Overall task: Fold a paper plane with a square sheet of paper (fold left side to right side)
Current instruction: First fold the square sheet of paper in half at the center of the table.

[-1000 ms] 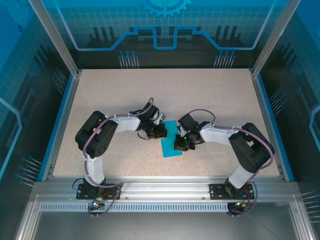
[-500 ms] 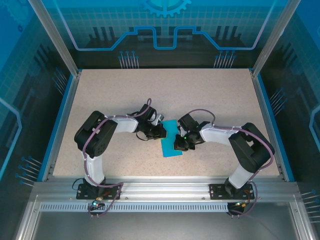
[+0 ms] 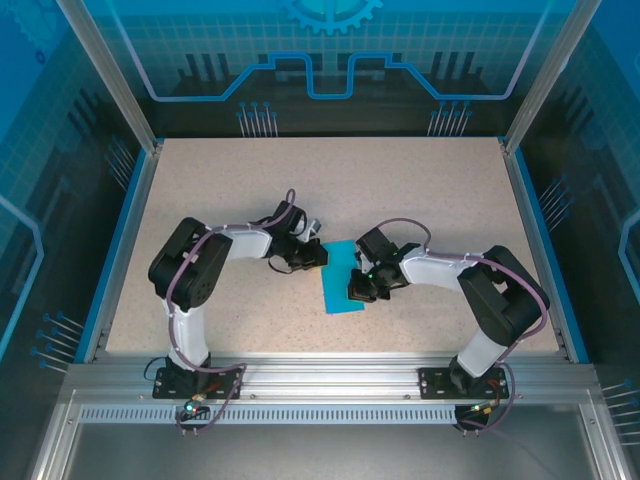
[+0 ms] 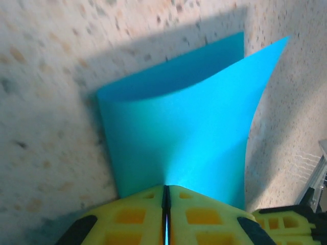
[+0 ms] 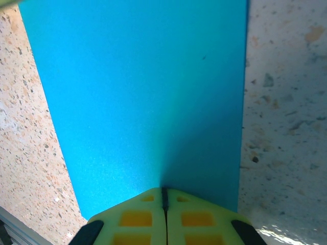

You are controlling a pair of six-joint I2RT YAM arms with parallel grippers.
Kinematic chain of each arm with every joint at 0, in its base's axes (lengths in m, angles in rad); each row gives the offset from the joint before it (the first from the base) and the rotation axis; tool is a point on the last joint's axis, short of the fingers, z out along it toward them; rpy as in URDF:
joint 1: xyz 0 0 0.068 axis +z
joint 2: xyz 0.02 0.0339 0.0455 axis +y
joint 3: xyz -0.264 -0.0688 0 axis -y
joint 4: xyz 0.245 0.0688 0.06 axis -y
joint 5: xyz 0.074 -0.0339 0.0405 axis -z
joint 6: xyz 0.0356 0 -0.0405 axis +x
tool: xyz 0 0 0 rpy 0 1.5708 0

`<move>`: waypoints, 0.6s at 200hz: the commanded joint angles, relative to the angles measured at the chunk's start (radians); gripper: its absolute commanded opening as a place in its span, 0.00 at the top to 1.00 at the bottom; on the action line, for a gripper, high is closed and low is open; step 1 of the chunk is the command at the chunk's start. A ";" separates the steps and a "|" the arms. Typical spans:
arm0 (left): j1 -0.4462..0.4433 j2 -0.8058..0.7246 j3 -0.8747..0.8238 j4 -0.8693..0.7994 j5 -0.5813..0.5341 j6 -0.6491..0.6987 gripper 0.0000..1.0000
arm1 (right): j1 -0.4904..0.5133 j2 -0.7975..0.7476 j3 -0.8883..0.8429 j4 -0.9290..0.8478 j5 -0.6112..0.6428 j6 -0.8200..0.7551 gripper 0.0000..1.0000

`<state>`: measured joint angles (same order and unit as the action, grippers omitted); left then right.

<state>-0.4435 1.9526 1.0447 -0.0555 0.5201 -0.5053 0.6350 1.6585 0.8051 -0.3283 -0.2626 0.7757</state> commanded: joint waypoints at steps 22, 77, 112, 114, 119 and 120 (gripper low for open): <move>0.041 0.050 0.067 -0.022 -0.080 0.051 0.87 | 0.008 0.060 -0.072 -0.149 0.094 0.017 0.94; 0.068 0.090 0.139 -0.042 -0.074 0.061 0.87 | 0.009 0.055 -0.078 -0.149 0.092 0.019 0.94; 0.082 0.120 0.185 -0.065 -0.074 0.069 0.87 | 0.011 0.053 -0.075 -0.149 0.093 0.024 0.94; 0.082 0.121 0.186 -0.066 -0.075 0.070 0.87 | 0.011 0.052 -0.075 -0.148 0.093 0.025 0.94; 0.083 0.123 0.188 -0.066 -0.075 0.070 0.87 | 0.011 0.052 -0.075 -0.149 0.093 0.026 0.94; 0.083 0.124 0.187 -0.067 -0.076 0.071 0.87 | 0.011 0.051 -0.075 -0.149 0.093 0.026 0.94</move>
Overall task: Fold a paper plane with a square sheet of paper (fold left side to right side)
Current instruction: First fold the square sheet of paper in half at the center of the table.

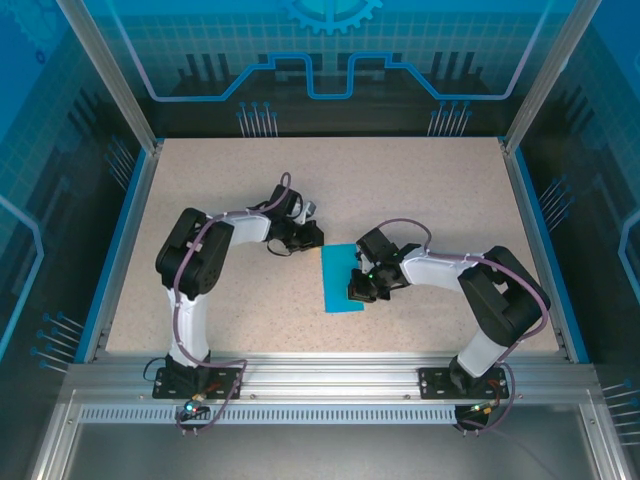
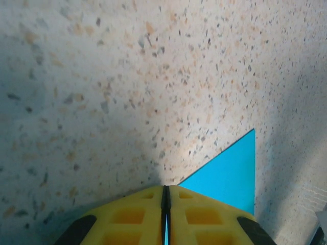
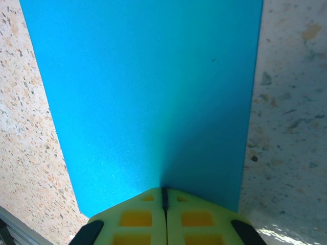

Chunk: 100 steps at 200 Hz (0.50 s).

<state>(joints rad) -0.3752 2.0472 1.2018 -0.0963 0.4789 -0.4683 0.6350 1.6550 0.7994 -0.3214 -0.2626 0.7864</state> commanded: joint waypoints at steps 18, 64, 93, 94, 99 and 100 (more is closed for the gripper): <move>0.021 0.026 0.028 -0.027 -0.034 0.034 0.87 | 0.011 0.054 -0.069 -0.149 0.088 0.021 0.94; 0.046 -0.069 0.045 -0.074 -0.029 0.051 0.75 | 0.017 0.030 -0.072 -0.074 0.043 0.088 0.94; 0.055 -0.160 0.056 -0.133 -0.040 0.064 0.66 | 0.029 -0.012 -0.085 0.037 0.026 0.148 0.93; 0.055 -0.164 0.055 -0.135 -0.040 0.063 0.66 | 0.029 -0.015 -0.086 0.043 0.025 0.150 0.93; 0.055 -0.181 0.050 -0.142 -0.039 0.062 0.65 | 0.029 -0.028 -0.087 0.066 0.027 0.152 0.93; 0.055 -0.183 0.048 -0.142 -0.039 0.061 0.65 | 0.029 -0.031 -0.087 0.068 0.028 0.153 0.92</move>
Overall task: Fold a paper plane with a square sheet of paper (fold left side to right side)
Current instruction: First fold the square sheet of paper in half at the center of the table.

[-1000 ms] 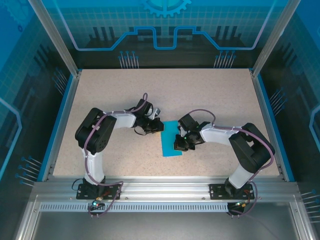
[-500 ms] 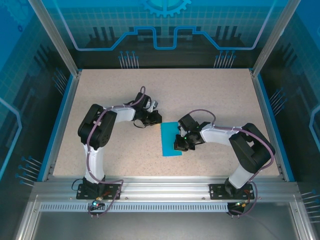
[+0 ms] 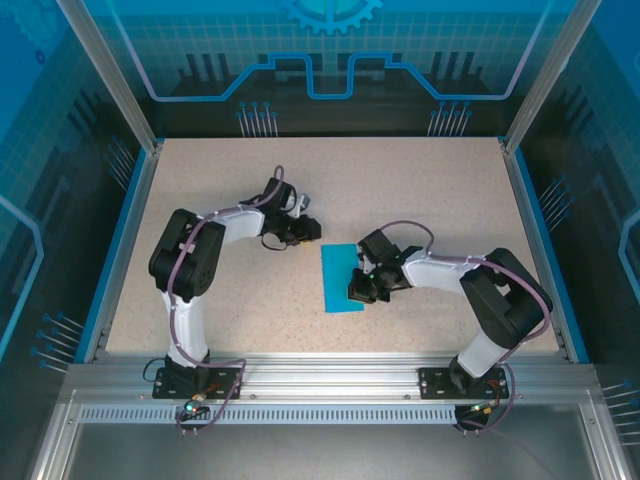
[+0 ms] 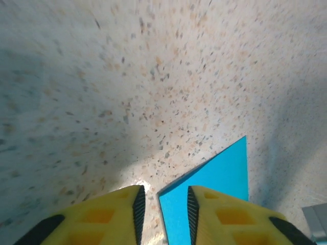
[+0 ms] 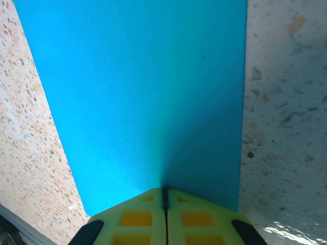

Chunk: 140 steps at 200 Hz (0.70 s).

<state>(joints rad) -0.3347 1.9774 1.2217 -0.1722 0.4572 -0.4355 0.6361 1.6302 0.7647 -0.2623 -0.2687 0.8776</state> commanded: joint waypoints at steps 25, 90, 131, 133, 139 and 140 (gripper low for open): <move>0.010 -0.190 -0.040 -0.069 0.008 -0.019 0.64 | 0.030 -0.084 -0.041 0.063 0.083 0.032 0.89; -0.126 -0.208 -0.140 -0.067 0.060 -0.120 0.64 | -0.007 -0.286 -0.065 0.040 0.227 -0.067 0.52; -0.178 -0.115 -0.111 -0.058 0.031 -0.143 0.65 | -0.060 -0.381 -0.115 0.016 0.250 -0.076 0.35; -0.178 -0.110 -0.108 -0.058 0.030 -0.143 0.65 | -0.064 -0.386 -0.117 0.014 0.250 -0.075 0.34; -0.182 -0.096 -0.103 -0.061 0.029 -0.142 0.65 | -0.074 -0.399 -0.123 0.006 0.248 -0.076 0.32; -0.182 -0.094 -0.102 -0.062 0.028 -0.142 0.65 | -0.075 -0.401 -0.124 0.004 0.247 -0.076 0.32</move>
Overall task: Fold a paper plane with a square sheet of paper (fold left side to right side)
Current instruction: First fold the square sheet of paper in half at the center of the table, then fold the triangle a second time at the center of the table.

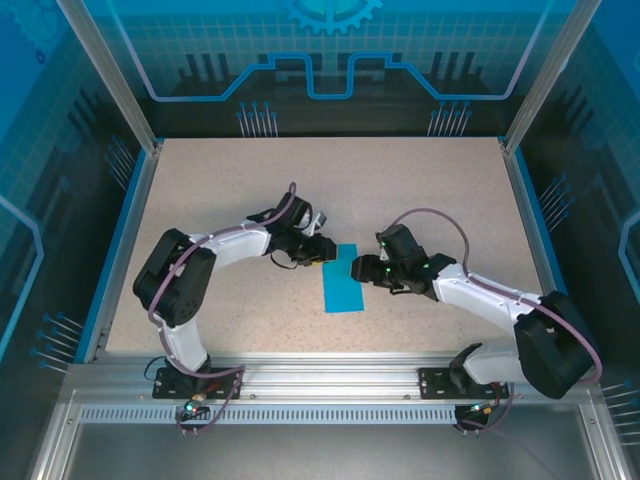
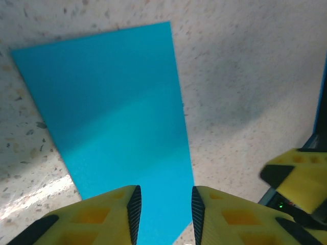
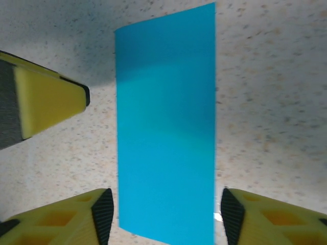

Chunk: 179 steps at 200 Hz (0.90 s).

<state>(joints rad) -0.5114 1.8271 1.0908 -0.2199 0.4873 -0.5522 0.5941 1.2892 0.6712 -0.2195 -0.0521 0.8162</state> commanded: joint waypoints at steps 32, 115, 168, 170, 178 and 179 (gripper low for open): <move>-0.016 0.104 0.045 -0.032 -0.025 -0.016 0.66 | -0.084 -0.092 -0.044 -0.085 -0.048 -0.055 0.30; -0.028 0.108 0.003 -0.054 -0.060 -0.001 0.66 | -0.110 0.072 -0.018 -0.123 -0.306 -0.043 0.44; -0.031 0.104 -0.011 -0.048 -0.061 0.001 0.66 | -0.064 0.193 0.001 -0.109 -0.357 -0.006 0.47; -0.031 0.104 -0.011 -0.048 -0.061 0.001 0.66 | -0.064 0.194 0.003 -0.108 -0.357 -0.005 0.47; -0.031 0.106 -0.011 -0.049 -0.060 0.001 0.66 | -0.054 0.210 0.011 -0.102 -0.358 -0.001 0.48; -0.031 0.105 -0.011 -0.049 -0.061 0.001 0.66 | -0.053 0.211 0.011 -0.100 -0.358 -0.001 0.48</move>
<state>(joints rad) -0.5304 1.9255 1.1076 -0.2409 0.4416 -0.5514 0.5148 1.4658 0.6449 -0.3145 -0.3641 0.7891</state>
